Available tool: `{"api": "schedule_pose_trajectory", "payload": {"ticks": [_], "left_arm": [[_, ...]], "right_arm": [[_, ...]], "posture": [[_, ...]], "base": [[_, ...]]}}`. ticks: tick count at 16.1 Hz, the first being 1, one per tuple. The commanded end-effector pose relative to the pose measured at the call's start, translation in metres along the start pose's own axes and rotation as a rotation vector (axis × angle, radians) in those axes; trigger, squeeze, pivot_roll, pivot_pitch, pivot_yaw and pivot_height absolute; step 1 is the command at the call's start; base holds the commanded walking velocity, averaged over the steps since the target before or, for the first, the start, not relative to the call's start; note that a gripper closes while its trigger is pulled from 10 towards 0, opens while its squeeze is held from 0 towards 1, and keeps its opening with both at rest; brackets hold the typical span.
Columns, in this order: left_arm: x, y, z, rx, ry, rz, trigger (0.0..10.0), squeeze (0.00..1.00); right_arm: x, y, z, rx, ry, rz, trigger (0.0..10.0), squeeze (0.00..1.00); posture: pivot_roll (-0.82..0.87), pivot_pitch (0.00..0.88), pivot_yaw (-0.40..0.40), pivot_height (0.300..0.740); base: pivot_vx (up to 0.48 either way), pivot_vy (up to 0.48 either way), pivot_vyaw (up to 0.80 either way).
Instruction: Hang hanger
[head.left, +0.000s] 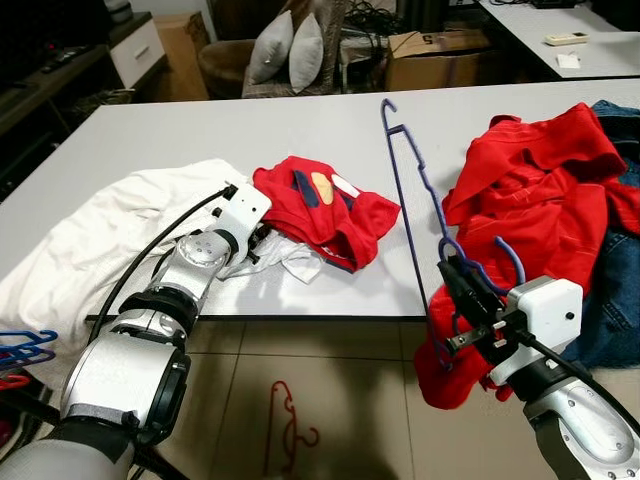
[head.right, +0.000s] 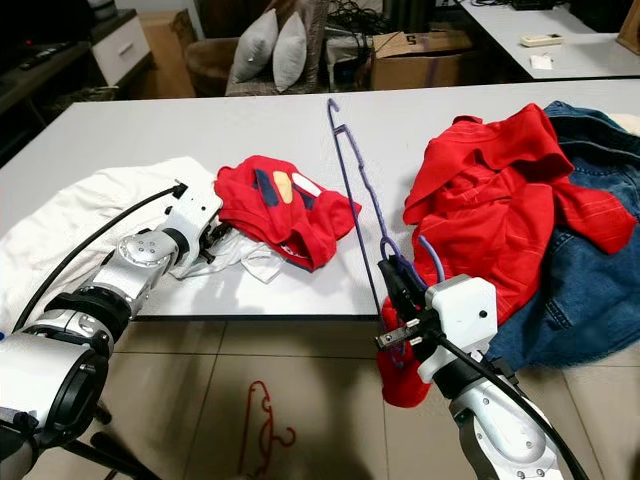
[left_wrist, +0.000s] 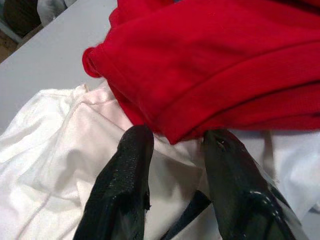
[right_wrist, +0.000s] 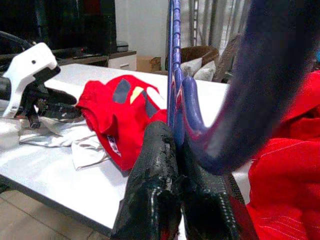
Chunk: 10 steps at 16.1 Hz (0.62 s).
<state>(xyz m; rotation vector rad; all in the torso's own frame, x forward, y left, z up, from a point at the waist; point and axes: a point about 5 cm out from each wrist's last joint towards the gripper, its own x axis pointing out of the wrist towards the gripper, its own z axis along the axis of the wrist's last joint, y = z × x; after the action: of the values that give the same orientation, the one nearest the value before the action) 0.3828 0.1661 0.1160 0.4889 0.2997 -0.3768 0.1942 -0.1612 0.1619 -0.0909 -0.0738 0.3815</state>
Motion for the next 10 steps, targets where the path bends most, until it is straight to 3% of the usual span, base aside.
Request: {"api": "schedule_pose_trajectory", "payload": {"ticks": [1,7,10], "left_arm": [[-0.0013,-0.0011,-0.0082,-0.023,0.021,0.019,10.0,0.00],[0.0022,-0.0080,-0.0007,-0.181,-0.056,0.057,10.0,0.00],[-0.0004,-0.0037,-0.0025,-0.206,-0.079,0.050,10.0,0.00]], "right_arm": [[0.0021,0.0018,0.0034,0.000,-0.005,0.024,10.0,0.00],[0.0018,0.0003,0.0071,-0.010,-0.002,0.036,10.0,0.00],[0.0006,0.0009,0.0070,-0.006,0.000,0.026,10.0,0.00]], "posture": [[-0.16,0.000,0.088,0.740],[-0.19,0.000,0.088,0.740],[-0.19,0.000,0.098,0.740]], "base": [[0.000,0.000,0.00],[0.000,0.000,0.00],[0.000,0.000,0.00]]}}
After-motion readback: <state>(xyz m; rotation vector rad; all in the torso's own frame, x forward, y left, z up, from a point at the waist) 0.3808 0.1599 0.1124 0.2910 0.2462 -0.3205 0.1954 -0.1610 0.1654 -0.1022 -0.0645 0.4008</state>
